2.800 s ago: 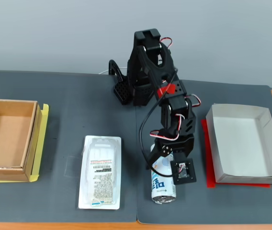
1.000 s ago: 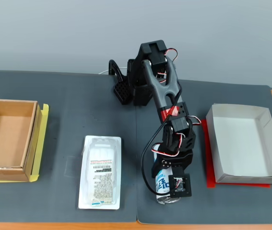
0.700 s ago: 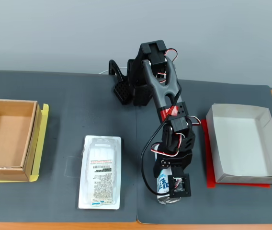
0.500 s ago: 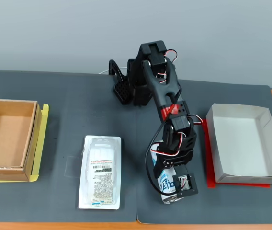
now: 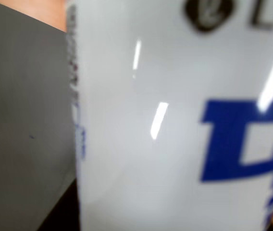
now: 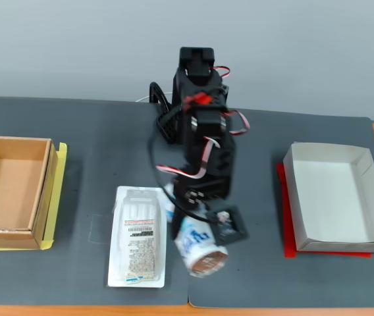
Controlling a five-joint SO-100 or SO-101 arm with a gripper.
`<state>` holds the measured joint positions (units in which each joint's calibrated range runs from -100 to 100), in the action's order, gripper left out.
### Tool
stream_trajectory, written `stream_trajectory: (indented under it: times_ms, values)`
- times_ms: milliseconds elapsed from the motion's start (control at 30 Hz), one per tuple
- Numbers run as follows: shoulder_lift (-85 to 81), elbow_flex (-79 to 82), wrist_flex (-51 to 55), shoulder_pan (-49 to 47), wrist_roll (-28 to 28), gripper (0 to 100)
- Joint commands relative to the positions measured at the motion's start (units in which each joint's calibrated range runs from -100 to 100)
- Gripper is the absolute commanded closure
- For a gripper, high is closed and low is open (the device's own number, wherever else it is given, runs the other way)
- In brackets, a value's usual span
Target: Pick the can and put it in the brown box
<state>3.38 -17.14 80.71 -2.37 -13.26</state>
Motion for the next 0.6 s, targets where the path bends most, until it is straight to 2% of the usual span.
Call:
stream_trajectory:
  times_ms: [0,200,233,333,567]
  values:
    - [-5.8,-3.59,0.56,9.11,-7.58,92]
    - [-6.39,-3.68,-0.05,23.08,-17.59,92]
    - [-6.22,-3.5,-1.09,26.41,-20.77,92]
    - [-6.13,-2.96,-6.99,31.37,-25.2,92]
    - [-0.04,-3.68,-18.18,38.68,-27.8,92]
